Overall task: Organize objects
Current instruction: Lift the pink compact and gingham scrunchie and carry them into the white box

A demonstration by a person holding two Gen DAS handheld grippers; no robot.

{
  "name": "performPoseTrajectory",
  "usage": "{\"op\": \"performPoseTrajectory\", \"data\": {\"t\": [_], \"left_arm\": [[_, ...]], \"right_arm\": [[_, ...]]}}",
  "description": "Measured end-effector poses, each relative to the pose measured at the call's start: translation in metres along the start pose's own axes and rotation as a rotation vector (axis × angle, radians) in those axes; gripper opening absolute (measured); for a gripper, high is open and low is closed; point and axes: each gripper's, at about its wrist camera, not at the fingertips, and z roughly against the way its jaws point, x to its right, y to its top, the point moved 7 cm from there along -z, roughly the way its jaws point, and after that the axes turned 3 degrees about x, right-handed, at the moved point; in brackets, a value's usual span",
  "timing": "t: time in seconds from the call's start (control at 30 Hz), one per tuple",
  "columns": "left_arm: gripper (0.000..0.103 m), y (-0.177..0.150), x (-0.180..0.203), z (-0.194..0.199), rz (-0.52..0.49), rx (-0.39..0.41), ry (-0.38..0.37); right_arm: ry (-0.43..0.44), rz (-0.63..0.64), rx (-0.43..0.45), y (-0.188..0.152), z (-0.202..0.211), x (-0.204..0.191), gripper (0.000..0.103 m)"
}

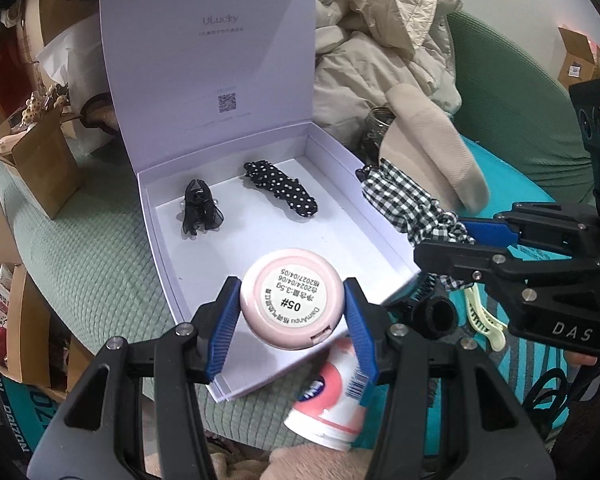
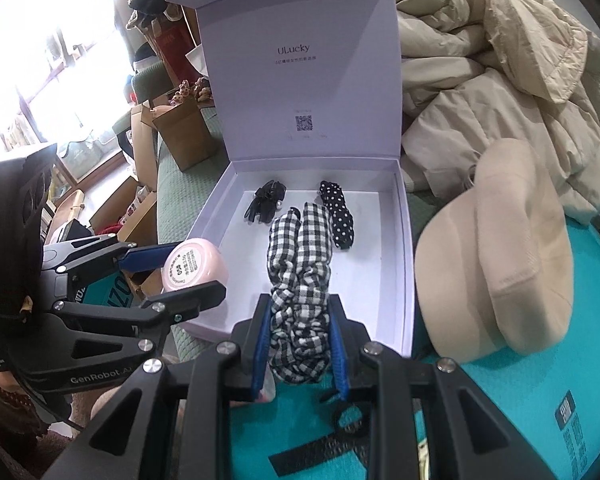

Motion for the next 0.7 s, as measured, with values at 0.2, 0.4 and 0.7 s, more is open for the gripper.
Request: {"op": "performPoseTrajectory", "data": {"t": [0.2,0.4,0.7], "left_arm": [[0.049,0.006,-0.010,-0.015,0.007,-0.003,0.015],[0.049,0.012,-0.016,-0.032,0.004,-0.009,0.023],[0.049,0.022,-0.021,-0.055,-0.019,-0.005,0.049]], "right_arm": [[0.004,-0.004,-0.001,0.006,-0.015,0.001,0.026],[0.018,-0.014,-0.012,0.010,-0.033,0.003,0.026],[0.028,-0.030,-0.021,0.019,-0.055,0.008,0.026]]}}
